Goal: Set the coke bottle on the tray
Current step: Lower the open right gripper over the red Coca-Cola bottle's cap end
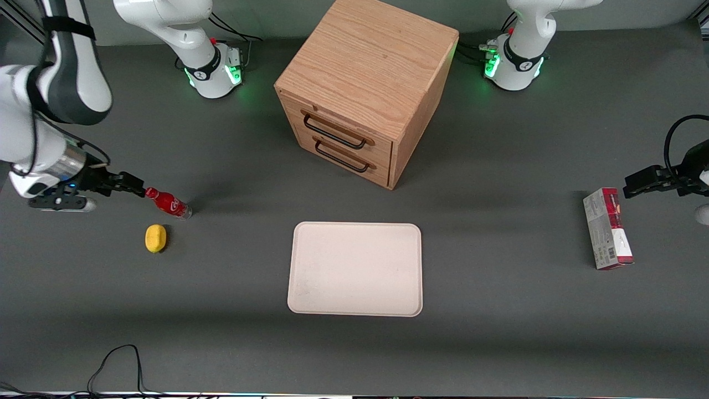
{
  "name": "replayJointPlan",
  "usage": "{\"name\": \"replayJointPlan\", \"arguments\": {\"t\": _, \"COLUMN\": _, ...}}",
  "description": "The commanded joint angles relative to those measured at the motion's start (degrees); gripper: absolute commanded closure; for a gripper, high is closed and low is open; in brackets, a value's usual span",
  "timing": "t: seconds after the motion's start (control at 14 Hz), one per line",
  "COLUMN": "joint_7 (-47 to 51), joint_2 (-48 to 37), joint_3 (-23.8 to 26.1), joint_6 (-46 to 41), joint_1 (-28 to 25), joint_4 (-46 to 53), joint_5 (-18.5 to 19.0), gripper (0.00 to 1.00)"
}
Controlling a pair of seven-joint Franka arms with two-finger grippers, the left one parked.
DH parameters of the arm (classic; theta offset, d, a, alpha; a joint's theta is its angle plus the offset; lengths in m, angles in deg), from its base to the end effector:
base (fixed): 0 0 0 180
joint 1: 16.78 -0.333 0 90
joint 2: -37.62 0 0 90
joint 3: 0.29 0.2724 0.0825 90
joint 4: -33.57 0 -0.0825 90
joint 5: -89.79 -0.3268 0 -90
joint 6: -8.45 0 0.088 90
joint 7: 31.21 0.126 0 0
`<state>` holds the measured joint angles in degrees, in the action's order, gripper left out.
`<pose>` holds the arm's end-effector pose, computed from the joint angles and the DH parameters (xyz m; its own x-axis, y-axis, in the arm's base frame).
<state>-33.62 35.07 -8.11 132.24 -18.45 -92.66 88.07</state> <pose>0.4737 -0.0495 0.3702 0.9966 -0.0818 0.0025 -0.0817 -0.9962 -0.0309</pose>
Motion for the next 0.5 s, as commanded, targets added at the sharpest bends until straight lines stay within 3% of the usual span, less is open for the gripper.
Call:
{"name": "replayJointPlan", "arguments": {"t": 0.0, "joint_7": 0.2, "joint_2": -2.7, "joint_3": 0.3, "joint_6": 5.6, "joint_1": 0.3, "joint_4": -6.7, "joint_5": -1.1, "gripper": 0.0}}
{"name": "replayJointPlan", "arguments": {"t": 0.14, "joint_7": 0.2, "joint_2": -2.5, "joint_3": 0.3, "joint_6": 12.0, "joint_1": 0.3, "joint_4": -11.3, "joint_5": -1.1, "gripper": 0.0}}
{"name": "replayJointPlan", "arguments": {"t": 0.43, "joint_7": -0.2, "joint_2": -0.4, "joint_3": 0.3, "joint_6": 16.1, "joint_1": 0.2, "joint_4": -13.5, "joint_5": -1.1, "gripper": 0.0}}
